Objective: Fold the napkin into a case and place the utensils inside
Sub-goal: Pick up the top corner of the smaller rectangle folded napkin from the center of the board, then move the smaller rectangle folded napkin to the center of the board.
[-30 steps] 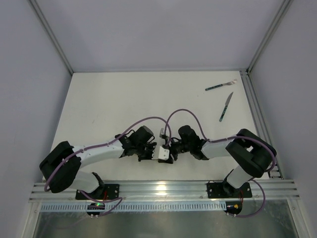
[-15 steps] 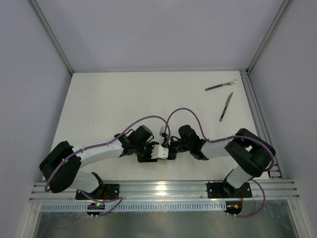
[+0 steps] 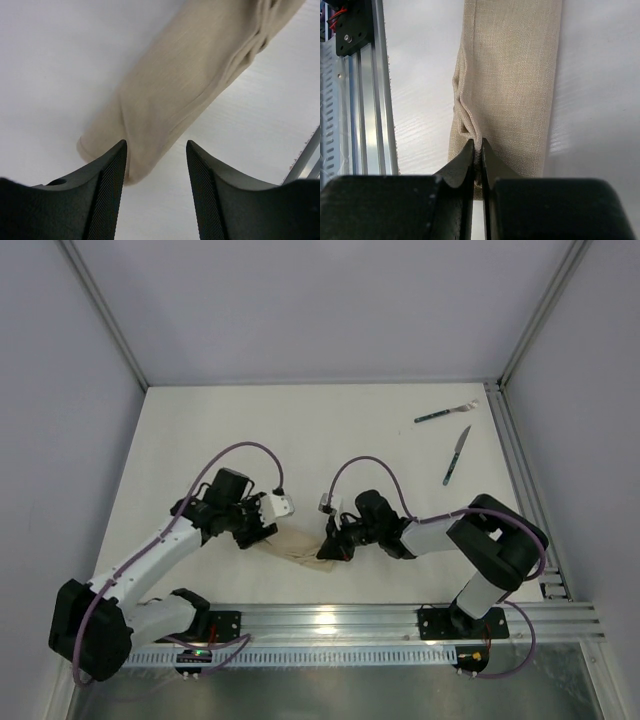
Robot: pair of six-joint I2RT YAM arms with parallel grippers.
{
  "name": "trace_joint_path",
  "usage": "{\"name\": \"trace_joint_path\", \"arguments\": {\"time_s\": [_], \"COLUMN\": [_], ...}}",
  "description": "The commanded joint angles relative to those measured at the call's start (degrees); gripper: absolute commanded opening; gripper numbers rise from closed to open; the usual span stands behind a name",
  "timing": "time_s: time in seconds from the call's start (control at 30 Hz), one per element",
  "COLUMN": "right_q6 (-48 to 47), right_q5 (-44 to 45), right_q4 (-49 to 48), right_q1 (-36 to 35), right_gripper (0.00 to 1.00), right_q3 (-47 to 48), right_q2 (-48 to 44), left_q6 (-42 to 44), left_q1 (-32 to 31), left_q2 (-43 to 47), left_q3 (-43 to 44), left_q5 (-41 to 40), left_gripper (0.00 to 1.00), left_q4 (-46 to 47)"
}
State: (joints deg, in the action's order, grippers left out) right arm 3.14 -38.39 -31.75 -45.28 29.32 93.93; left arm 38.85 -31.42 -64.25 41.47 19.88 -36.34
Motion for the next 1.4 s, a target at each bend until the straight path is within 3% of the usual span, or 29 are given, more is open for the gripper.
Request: {"name": "trace_joint_path", "arguments": {"time_s": [0.0,0.03,0.07,0.17,0.37,0.63,0.7,0.8,0.87,0.93,1.37], "right_q6": [-0.6,-0.6,-0.8,-1.6,-1.8,-1.7,-1.8,-1.4,-1.2,-1.1,4.2], "right_q5": [0.8,0.8,0.9,1.4,1.8,2.5,2.5,3.0,3.1,3.3,6.2], "right_q4": [1.2,1.5,2.2,3.9,4.9,5.5,5.8,6.5,7.2,8.3,11.4], "right_q1": [-0.5,-0.5,-0.8,-1.3,-2.3,-2.5,-2.6,-2.6,-2.8,-3.2,-3.7], "right_gripper": [0.06,0.05,0.05,0.05,0.05,0.05,0.05,0.05,0.05,0.05,0.04], "right_q3": [2.7,2.9,3.3,4.2,4.8,4.9,5.3,6.4,7.6,8.9,15.3], "right_q2": [0.9,0.9,1.0,1.3,1.3,0.9,1.0,1.0,1.0,1.4,6.7], "left_q6": [-4.6,-6.3,-9.2,-11.3,-14.1,-12.0,-10.8,-9.5,-9.2,-9.7,-9.9], "left_q1": [6.4,7.5,10.4,18.0,24.3,25.1,25.1,25.1,24.9,24.8,23.7], "left_q2": [2.0,1.8,1.2,-2.7,-13.2,-19.9,-22.3,-26.3,-28.3,-30.6,-45.0], "left_q3": [1.7,1.3,1.4,3.7,9.1,9.9,9.8,9.9,11.1,12.8,32.3], "left_q5": [-5.4,-8.0,-7.8,-4.2,-2.0,-0.1,-0.7,-0.5,0.1,0.2,-4.7], "left_gripper": [0.54,0.56,0.62,0.67,0.60,0.56,0.51,0.32,0.11,0.00,0.00], "left_q4": [-6.3,-5.3,-3.8,-2.7,-3.6,-7.0,-7.3,-7.3,-7.0,-5.9,0.7]}}
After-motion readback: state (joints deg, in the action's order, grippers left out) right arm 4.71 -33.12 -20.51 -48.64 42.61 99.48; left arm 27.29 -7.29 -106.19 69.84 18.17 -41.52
